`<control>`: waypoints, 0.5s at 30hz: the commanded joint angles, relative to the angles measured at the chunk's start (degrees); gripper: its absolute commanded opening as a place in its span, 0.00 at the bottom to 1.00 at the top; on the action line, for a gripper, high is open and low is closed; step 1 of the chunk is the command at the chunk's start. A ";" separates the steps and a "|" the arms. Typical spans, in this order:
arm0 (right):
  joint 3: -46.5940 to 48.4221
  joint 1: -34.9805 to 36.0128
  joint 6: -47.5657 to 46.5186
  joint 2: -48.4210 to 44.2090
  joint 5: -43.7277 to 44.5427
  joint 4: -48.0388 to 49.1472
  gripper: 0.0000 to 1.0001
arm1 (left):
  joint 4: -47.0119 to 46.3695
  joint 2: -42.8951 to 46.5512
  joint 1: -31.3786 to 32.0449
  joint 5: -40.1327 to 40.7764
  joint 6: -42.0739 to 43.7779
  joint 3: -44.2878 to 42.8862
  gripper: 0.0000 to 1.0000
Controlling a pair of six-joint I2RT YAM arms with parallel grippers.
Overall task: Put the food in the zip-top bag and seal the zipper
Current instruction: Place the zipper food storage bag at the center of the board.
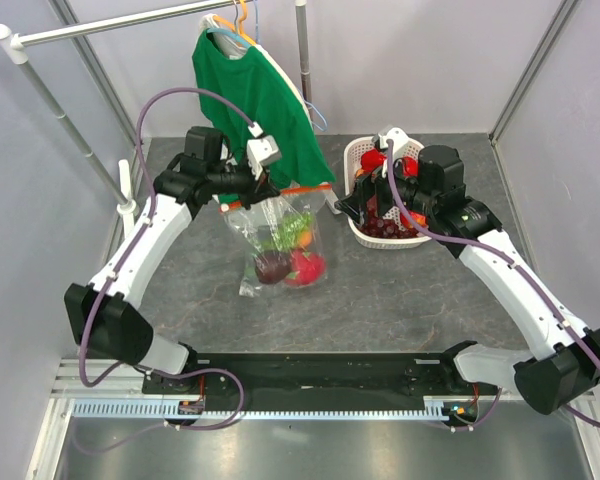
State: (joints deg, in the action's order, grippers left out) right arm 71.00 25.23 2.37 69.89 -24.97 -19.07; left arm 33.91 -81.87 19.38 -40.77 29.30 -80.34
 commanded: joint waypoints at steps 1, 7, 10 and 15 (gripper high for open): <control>1.24 -0.62 0.79 -0.28 -0.52 1.14 0.98 | -8.42 -2.15 -1.54 -4.13 -0.21 -9.04 0.02; 0.19 -0.89 0.44 -1.24 0.01 1.14 0.98 | -8.08 0.56 -1.36 -10.54 -1.35 -3.97 0.02; -1.04 -1.06 -0.26 -2.38 -0.16 0.88 0.98 | -3.35 4.95 -0.66 -13.98 3.91 7.26 0.02; -2.18 -1.06 -1.49 -3.18 0.01 -0.26 0.98 | 3.52 10.14 2.85 -12.85 14.98 26.77 0.02</control>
State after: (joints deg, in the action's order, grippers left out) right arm 69.54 24.47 1.89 68.42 -24.95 -19.27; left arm 30.74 -75.42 18.76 -49.54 34.20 -64.25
